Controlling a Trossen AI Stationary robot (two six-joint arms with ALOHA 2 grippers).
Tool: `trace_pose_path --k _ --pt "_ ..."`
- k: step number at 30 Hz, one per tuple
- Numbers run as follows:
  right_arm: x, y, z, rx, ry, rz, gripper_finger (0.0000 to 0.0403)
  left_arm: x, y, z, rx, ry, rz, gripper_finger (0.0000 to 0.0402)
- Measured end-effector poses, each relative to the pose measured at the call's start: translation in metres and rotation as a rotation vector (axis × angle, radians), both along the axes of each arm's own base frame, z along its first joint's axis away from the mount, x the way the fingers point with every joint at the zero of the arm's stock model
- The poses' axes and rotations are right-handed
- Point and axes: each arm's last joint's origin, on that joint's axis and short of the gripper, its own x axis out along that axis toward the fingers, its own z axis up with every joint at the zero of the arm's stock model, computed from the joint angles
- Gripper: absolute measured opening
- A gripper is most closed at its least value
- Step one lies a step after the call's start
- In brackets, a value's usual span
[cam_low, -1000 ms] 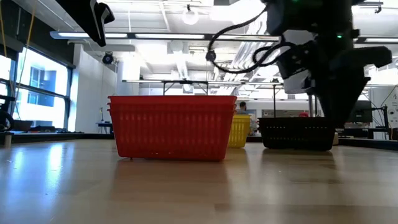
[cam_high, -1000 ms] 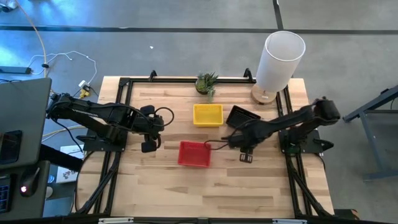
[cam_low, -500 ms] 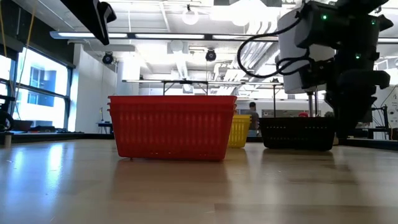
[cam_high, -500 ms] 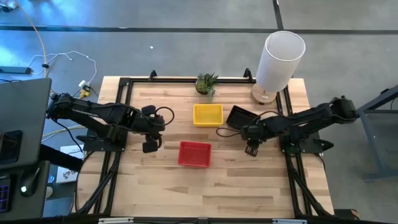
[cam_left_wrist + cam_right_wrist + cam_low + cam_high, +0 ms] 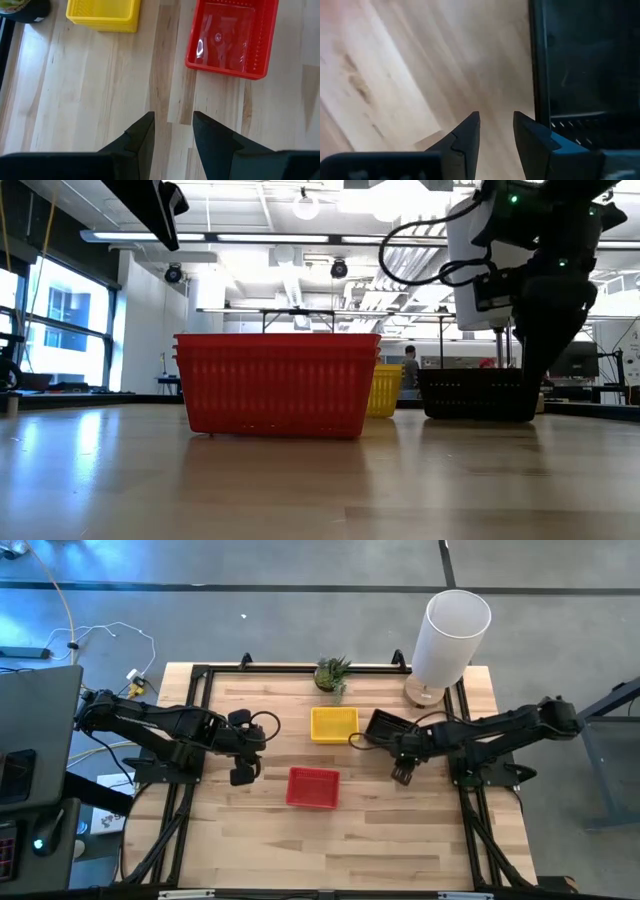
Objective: Stack baskets by color
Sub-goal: Adjust the stacked bins on the table
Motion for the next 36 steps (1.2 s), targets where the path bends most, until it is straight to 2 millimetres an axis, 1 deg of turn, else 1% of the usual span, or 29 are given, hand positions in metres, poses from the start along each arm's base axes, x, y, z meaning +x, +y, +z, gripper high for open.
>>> trace_pose_path --k 12,20,24,28,36 --pt "-0.010 -0.017 -0.002 -0.070 0.102 -0.094 0.0108 0.000 0.000 0.000 0.000 0.001 0.000 0.0121" --pt "-0.011 -0.023 -0.002 -0.120 0.113 -0.125 0.0108 0.000 0.000 0.000 0.000 0.001 0.000 0.0121" --pt "-0.011 -0.023 -0.002 -0.120 0.116 -0.122 0.0108 0.000 -0.001 0.000 -0.035 0.000 0.008 0.0121" --pt "-0.011 -0.021 -0.001 -0.080 0.115 -0.123 0.0108 0.000 -0.003 -0.001 -0.093 0.003 0.005 0.0121" --pt "-0.001 -0.014 0.015 -0.063 0.062 -0.092 0.0108 0.005 -0.011 -0.006 -0.118 0.020 0.024 0.0121"
